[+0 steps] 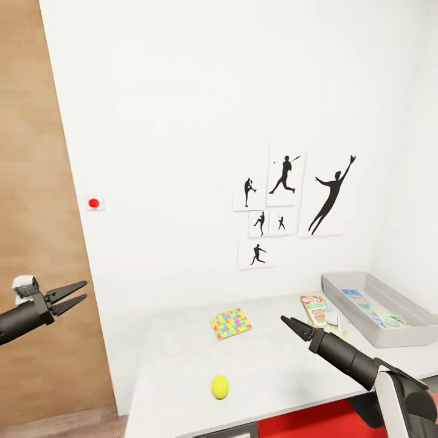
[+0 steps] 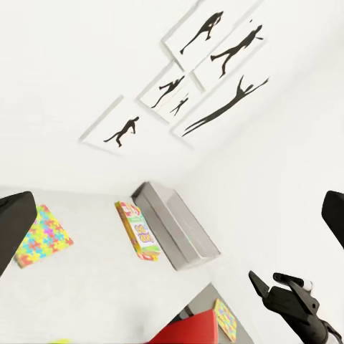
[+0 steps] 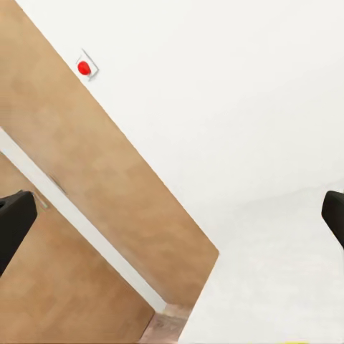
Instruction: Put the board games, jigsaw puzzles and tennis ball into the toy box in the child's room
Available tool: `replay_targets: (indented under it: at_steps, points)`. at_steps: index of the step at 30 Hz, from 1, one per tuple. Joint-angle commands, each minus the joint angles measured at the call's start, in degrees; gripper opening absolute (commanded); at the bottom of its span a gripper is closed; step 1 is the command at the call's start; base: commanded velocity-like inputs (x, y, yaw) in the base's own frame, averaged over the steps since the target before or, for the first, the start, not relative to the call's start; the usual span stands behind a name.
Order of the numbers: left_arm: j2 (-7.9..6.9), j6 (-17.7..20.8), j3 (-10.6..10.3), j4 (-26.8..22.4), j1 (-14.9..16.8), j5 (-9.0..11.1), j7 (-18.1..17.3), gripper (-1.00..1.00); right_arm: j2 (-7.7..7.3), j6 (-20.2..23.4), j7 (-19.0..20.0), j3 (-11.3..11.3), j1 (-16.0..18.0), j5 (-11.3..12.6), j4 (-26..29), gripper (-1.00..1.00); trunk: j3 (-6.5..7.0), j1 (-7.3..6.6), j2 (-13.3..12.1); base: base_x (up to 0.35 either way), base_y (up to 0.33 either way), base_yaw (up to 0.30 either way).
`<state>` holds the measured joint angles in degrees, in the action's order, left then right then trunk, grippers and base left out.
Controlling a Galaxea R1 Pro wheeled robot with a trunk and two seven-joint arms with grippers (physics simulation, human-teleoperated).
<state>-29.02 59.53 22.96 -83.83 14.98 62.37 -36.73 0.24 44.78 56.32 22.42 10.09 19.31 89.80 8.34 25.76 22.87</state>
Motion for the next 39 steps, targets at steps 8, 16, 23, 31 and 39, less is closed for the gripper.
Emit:
replay_targets:
  at_steps: [8,16,23,31,39]
  points:
    - [0.01,0.24,0.02,0.07,0.05,-0.23,-0.36,1.00,0.02,0.31,0.11,0.10,0.02,0.18,0.04,1.00,-0.25,0.02,0.05,0.000,0.284,0.285]
    - [0.01,0.24,-0.01,0.07,0.05,-0.23,-0.33,1.00,-0.06,0.33,0.17,0.25,0.02,0.20,-0.02,1.00,-0.48,0.02,0.05,0.008,0.286,0.269]
    - [0.01,0.24,-0.02,0.07,0.05,-0.26,-0.33,1.00,-0.07,0.08,0.34,0.49,0.02,0.34,0.02,1.00,-0.55,0.02,0.05,0.025,0.112,0.073]
    - [0.01,0.24,0.01,0.07,0.07,-1.20,-0.35,1.00,0.02,0.00,0.36,0.49,0.02,0.37,0.10,1.00,-0.53,0.02,0.05,0.003,0.165,0.004]
    - [0.01,0.24,0.06,0.07,0.08,-2.08,-0.36,1.00,-0.06,0.35,0.33,0.60,0.02,0.38,0.04,1.00,-0.26,0.02,0.05,0.084,0.279,-0.191]
